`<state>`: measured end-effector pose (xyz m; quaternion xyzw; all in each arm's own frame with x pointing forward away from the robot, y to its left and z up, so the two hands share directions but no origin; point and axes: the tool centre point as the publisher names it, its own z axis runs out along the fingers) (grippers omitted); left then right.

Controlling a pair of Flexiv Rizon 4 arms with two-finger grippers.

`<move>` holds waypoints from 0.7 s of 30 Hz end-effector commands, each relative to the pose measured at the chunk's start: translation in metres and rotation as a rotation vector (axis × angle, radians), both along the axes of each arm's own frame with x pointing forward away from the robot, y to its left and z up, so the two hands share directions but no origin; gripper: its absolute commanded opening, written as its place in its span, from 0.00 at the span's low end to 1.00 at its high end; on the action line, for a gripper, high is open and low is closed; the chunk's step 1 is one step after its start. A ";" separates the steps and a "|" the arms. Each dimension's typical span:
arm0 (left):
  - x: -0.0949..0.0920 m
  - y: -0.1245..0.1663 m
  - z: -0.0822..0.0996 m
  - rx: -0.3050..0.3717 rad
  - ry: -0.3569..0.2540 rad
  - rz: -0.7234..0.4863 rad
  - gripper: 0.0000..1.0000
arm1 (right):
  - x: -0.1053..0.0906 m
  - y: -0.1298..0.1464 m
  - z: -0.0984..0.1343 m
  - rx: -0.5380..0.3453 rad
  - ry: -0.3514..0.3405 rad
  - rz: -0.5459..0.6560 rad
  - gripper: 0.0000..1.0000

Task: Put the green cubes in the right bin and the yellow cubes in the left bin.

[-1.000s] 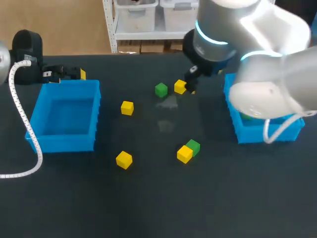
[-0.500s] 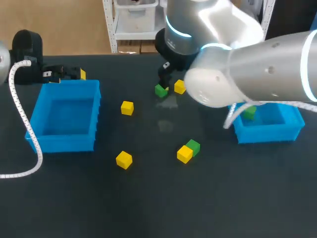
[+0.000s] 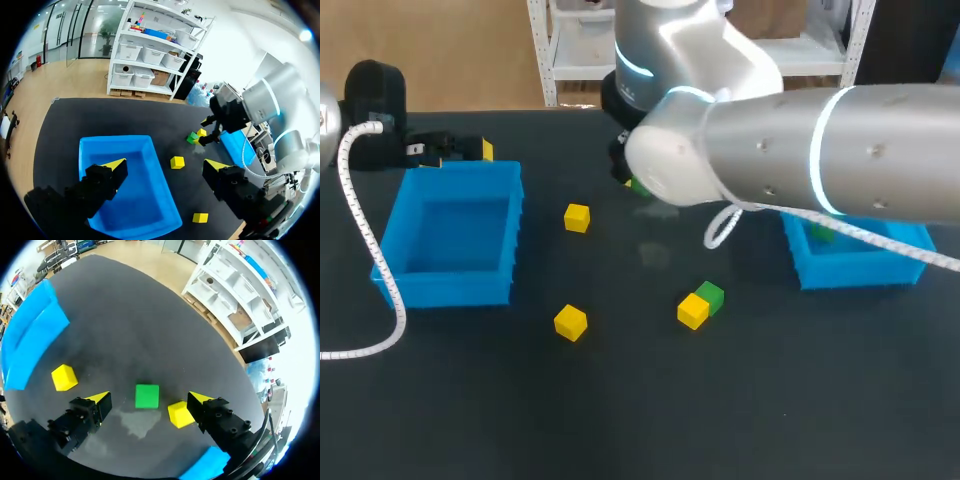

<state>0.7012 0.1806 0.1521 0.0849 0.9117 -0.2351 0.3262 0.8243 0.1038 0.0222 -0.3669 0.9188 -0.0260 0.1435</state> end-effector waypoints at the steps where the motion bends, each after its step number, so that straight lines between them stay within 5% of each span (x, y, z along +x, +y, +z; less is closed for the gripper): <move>1: -0.001 0.002 -0.002 -0.010 -0.007 -0.006 1.00 | 0.022 0.008 -0.012 -0.046 0.067 -0.013 1.00; 15: -0.001 0.002 -0.002 -0.010 -0.007 -0.006 1.00 | 0.017 -0.004 -0.042 -0.056 0.122 -0.044 0.96; 16: -0.001 0.002 -0.002 -0.010 -0.007 -0.006 1.00 | 0.016 -0.005 -0.043 -0.056 0.123 -0.045 0.49; 17: -0.001 0.002 -0.002 -0.010 -0.007 -0.006 1.00 | 0.015 -0.006 -0.045 -0.055 0.126 -0.046 0.28; 19: -0.001 0.002 -0.002 -0.010 -0.007 -0.006 1.00 | 0.012 -0.007 -0.046 -0.055 0.129 -0.049 0.03; 21: -0.001 0.002 -0.002 -0.010 -0.007 -0.006 1.00 | 0.008 -0.008 -0.047 -0.058 0.132 -0.052 0.00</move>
